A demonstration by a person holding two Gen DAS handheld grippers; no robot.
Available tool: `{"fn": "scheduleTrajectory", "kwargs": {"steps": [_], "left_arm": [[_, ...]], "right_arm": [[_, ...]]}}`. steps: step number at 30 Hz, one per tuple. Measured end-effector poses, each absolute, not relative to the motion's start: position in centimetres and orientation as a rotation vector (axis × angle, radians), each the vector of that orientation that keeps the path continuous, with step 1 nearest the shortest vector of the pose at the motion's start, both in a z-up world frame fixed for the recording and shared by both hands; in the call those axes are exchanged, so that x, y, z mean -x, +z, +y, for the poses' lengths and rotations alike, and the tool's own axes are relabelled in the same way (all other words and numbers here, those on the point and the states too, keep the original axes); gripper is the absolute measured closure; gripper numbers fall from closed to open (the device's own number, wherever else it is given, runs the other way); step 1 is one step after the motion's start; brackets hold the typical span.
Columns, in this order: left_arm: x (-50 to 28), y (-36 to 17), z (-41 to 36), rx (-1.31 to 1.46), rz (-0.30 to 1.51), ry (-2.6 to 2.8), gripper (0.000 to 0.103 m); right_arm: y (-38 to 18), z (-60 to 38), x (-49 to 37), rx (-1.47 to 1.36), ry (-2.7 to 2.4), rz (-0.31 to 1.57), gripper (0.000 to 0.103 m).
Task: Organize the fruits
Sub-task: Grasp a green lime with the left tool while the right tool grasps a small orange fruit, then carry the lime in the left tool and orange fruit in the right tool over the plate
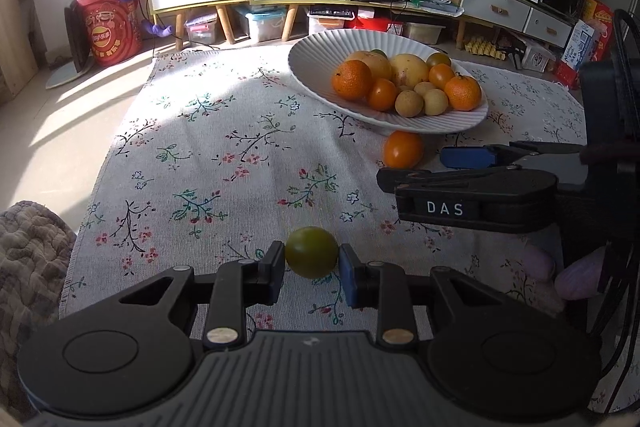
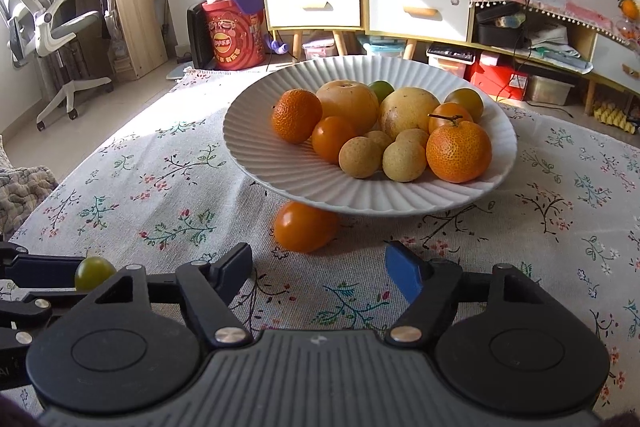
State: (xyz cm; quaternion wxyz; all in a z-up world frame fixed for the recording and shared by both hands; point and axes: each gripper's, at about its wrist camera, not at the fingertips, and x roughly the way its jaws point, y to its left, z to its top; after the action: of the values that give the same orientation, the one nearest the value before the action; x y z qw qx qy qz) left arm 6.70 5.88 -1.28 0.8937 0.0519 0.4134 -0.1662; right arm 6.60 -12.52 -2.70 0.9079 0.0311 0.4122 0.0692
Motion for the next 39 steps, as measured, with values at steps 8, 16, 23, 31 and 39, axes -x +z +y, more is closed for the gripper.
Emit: {"fn": "scheduleTrajectory", "kwargs": {"steps": [8,16,23,31,39], "left_arm": [[-6.6,-1.0,6.1,-0.098,0.854,-0.351,0.089],[-6.5,-0.9,6.1,-0.103,0.847,-0.354,0.089],[-6.4,-0.7,5.9,-0.11,0.832,-0.356,0.089],[-6.3,-0.5,5.7,-0.116,0.819,-0.362,0.089],[-6.5,-0.4,5.3,-0.102,0.809,-0.373,0.089]], "right_arm": [[-2.6,-11.7,-7.2,-0.076,0.155,0.85,0.059],[-2.2,-11.4,-7.0,-0.041,0.152,0.862,0.07],[-1.5,-11.5,-6.3,-0.05,0.165,0.881,0.07],[-1.0,-12.2,-5.2,-0.055,0.175,0.897,0.07],[0.3,-12.9,-4.1,-0.053,0.189,0.892,0.07]]}}
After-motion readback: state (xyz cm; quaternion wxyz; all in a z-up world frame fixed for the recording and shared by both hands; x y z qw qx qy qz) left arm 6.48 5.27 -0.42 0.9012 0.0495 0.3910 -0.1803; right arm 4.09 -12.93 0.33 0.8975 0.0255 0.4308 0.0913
